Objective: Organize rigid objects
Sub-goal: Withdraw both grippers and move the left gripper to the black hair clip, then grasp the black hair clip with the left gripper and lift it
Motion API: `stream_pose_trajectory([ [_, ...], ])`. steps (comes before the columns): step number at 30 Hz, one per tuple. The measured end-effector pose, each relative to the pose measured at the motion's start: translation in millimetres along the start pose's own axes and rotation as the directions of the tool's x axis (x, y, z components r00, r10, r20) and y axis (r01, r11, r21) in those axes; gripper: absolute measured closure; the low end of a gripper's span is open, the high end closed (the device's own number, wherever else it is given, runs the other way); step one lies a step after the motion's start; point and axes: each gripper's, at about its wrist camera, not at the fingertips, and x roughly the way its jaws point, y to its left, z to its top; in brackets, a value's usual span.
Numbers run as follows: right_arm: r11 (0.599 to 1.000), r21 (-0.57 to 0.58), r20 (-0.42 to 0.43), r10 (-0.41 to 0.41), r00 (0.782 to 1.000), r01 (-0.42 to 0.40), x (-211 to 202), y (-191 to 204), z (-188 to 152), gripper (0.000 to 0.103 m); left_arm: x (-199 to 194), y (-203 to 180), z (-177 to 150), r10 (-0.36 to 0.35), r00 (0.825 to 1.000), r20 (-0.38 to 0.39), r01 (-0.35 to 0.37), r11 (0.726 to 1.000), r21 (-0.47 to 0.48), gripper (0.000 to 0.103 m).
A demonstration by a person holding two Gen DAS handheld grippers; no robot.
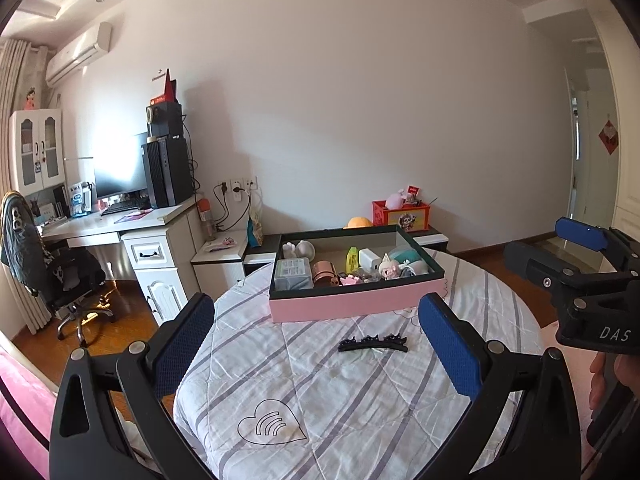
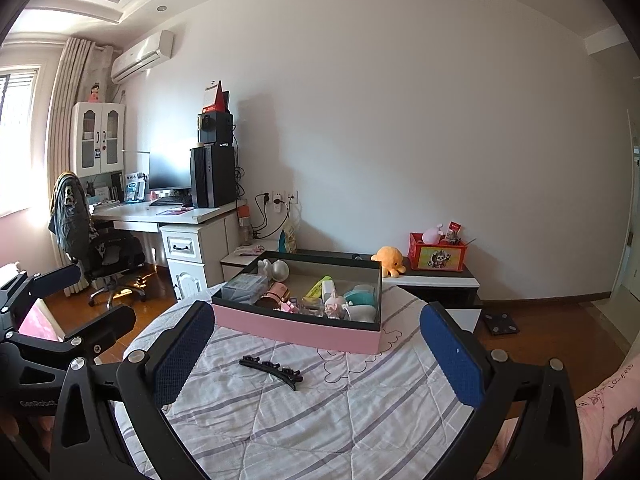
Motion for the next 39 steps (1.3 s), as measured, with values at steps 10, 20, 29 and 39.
stream_pose_trajectory([
  [10,0.999,0.034,-0.091,-0.020,0.996,0.023,46.1,-24.5,-21.5,0.000,63.2,-5.7,-16.9,-0.038,0.989,-0.143,0.038,0.999,-0.004,0.000],
  [20,0.996,0.076,-0.174,-0.029,0.984,0.043,87.2,-54.2,-39.7,0.000,149.2,-41.0,-44.2,-0.166,0.916,-0.365,0.203,0.977,0.066,0.000],
  [29,0.994,0.089,-0.248,-0.035,0.968,0.058,127.0,-74.5,-55.5,0.000,218.2,-55.7,-64.8,-0.172,0.831,-0.529,0.292,0.944,0.152,0.000],
  [39,0.995,0.085,-0.280,-0.025,0.960,0.051,154.5,-78.2,-53.8,0.000,240.5,-74.3,-58.0,-0.256,0.791,-0.556,0.425,0.883,0.198,0.048],
])
